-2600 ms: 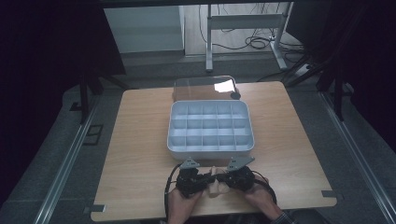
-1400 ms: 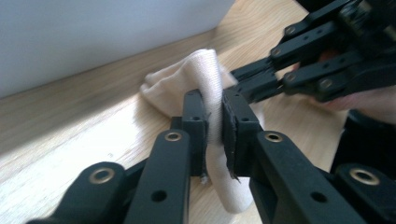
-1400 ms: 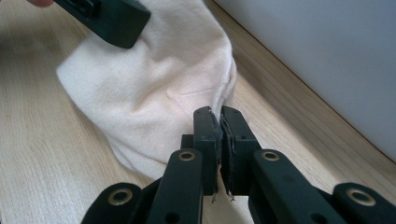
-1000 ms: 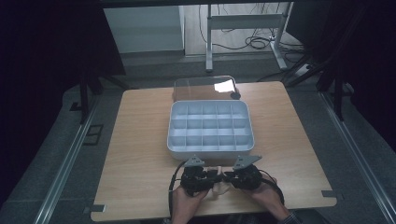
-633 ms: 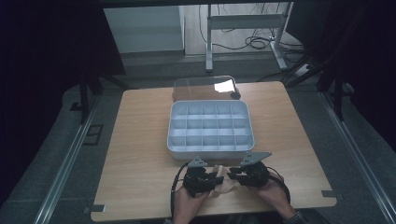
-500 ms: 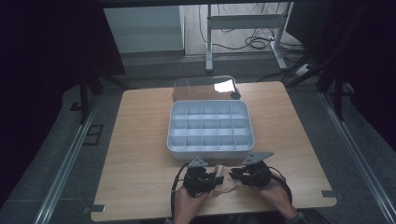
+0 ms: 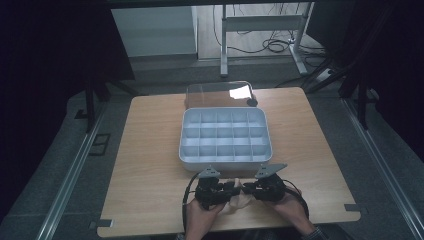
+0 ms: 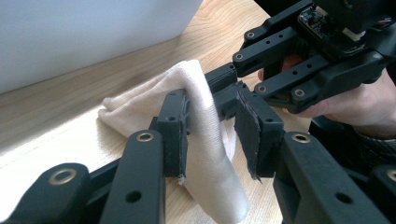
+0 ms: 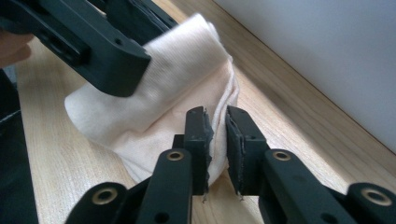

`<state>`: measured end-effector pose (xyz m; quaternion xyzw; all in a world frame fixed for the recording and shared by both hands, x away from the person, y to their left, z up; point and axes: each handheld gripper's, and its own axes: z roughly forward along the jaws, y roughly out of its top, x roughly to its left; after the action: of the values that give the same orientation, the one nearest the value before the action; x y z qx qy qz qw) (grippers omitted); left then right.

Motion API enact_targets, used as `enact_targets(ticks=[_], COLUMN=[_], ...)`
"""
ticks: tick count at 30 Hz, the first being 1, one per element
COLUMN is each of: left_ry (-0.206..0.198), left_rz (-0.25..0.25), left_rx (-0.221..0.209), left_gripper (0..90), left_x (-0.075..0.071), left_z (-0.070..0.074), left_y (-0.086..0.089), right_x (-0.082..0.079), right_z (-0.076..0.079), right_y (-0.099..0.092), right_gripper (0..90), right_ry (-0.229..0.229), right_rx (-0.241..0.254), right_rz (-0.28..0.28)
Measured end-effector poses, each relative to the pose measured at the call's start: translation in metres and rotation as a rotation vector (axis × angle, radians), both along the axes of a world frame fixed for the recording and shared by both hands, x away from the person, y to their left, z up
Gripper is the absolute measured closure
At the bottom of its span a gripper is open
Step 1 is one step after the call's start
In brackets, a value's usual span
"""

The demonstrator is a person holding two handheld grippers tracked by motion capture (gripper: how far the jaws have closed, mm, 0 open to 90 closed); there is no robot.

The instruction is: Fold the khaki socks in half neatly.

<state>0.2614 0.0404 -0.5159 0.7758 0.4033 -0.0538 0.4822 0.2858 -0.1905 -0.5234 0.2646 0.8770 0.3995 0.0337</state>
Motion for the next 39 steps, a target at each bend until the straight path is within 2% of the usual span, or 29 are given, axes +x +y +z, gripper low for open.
enact_targets(ticks=[7, 10, 16, 22, 39], left_ry=[0.003, 0.005, 0.004, 0.025, 0.066], left_rz=[0.01, 0.012, 0.019, 0.018, -0.029], left_rx=[0.01, 0.009, -0.001, -0.013, -0.017], left_gripper=[64.2, 64.2, 64.3, 64.3, 63.8], left_x=[0.0, 0.0, -0.002, -0.004, 0.004], left_z=[-0.001, 0.0, 0.004, 0.004, -0.005], left_y=[0.002, 0.003, 0.01, 0.014, -0.006], right_x=[0.003, 0.002, 0.001, -0.001, 0.0], right_z=[0.016, 0.017, 0.007, -0.001, -0.01], right_y=[-0.012, -0.017, -0.016, -0.012, -0.002], right_gripper=[72.1, 72.5, 72.7, 71.7, 72.0], right_ry=[-0.046, -0.052, -0.037, -0.027, -0.023], right_rx=[0.001, -0.008, -0.034, -0.042, -0.051], right_rz=[-0.029, -0.036, -0.03, -0.023, -0.03])
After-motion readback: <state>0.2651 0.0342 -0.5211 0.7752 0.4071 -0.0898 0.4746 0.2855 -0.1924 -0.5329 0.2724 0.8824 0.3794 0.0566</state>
